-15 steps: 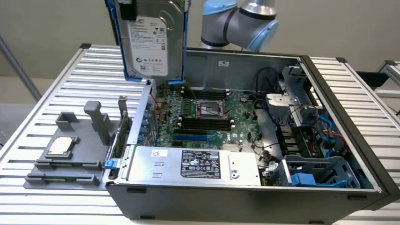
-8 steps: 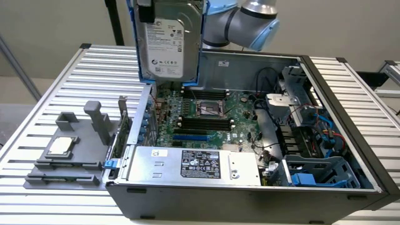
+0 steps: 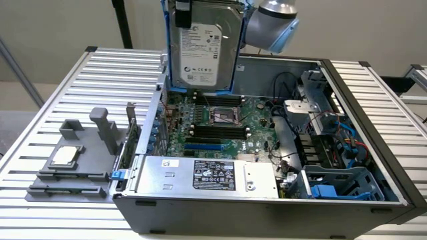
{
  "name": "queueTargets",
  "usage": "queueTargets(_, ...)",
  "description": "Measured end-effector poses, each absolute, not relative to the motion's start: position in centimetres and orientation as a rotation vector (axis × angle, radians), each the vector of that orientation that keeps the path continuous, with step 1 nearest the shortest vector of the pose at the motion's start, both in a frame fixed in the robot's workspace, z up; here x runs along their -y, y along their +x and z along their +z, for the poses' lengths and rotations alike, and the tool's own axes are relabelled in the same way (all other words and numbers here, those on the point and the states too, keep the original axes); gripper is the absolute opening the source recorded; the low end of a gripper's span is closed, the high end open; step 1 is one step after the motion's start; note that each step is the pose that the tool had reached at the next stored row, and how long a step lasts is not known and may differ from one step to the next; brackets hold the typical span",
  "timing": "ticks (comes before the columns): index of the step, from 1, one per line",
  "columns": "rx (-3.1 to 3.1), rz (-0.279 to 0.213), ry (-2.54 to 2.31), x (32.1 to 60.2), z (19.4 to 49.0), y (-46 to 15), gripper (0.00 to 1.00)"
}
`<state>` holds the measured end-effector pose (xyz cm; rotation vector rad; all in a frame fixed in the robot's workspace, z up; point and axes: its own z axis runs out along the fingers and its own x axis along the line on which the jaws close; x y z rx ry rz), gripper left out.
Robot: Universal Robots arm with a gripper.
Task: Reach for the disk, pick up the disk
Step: 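Pick up the disk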
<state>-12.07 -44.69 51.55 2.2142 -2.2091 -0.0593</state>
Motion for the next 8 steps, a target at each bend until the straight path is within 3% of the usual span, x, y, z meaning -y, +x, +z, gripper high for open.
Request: queueTargets(8, 2.215, -0.07, 2.22, 45.8, 51.5, -8.6, 0.33)
